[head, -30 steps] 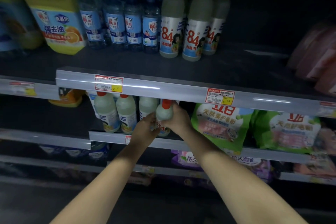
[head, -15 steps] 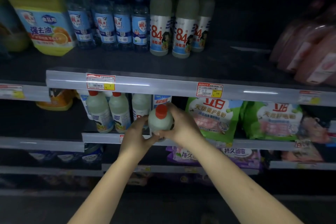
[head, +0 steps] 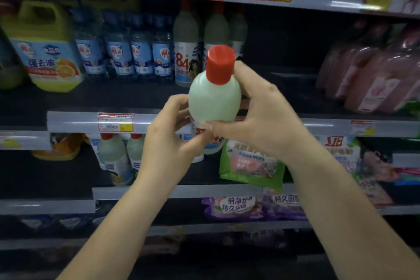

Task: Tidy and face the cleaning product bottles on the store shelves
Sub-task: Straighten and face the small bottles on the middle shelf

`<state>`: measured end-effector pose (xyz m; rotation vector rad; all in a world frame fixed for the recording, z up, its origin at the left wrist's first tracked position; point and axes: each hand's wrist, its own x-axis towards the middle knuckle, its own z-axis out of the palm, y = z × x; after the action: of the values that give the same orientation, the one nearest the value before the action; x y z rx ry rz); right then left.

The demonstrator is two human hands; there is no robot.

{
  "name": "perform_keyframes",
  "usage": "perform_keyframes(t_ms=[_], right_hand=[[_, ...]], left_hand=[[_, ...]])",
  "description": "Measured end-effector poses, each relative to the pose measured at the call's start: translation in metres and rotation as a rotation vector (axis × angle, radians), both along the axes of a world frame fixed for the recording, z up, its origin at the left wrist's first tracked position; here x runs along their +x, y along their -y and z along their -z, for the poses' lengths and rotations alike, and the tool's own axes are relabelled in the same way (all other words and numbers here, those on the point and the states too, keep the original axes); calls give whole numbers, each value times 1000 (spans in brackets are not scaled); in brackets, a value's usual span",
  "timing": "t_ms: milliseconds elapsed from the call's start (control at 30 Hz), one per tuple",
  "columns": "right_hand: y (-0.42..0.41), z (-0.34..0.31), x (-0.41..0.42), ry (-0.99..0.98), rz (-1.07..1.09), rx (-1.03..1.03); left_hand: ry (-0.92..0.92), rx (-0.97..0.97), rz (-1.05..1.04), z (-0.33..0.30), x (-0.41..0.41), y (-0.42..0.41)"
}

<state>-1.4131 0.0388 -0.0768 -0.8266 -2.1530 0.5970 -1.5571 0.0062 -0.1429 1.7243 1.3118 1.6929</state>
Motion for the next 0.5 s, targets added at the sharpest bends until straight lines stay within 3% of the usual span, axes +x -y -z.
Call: perform_keyframes(t_ms=[200,500], right_hand=[[-19,-15,7,-71,146,146],[-62,-12,28,-179,285,-48]], left_hand=[[-56,55,4,-30,17,-34],[-127,0,84,-27,36,-97]])
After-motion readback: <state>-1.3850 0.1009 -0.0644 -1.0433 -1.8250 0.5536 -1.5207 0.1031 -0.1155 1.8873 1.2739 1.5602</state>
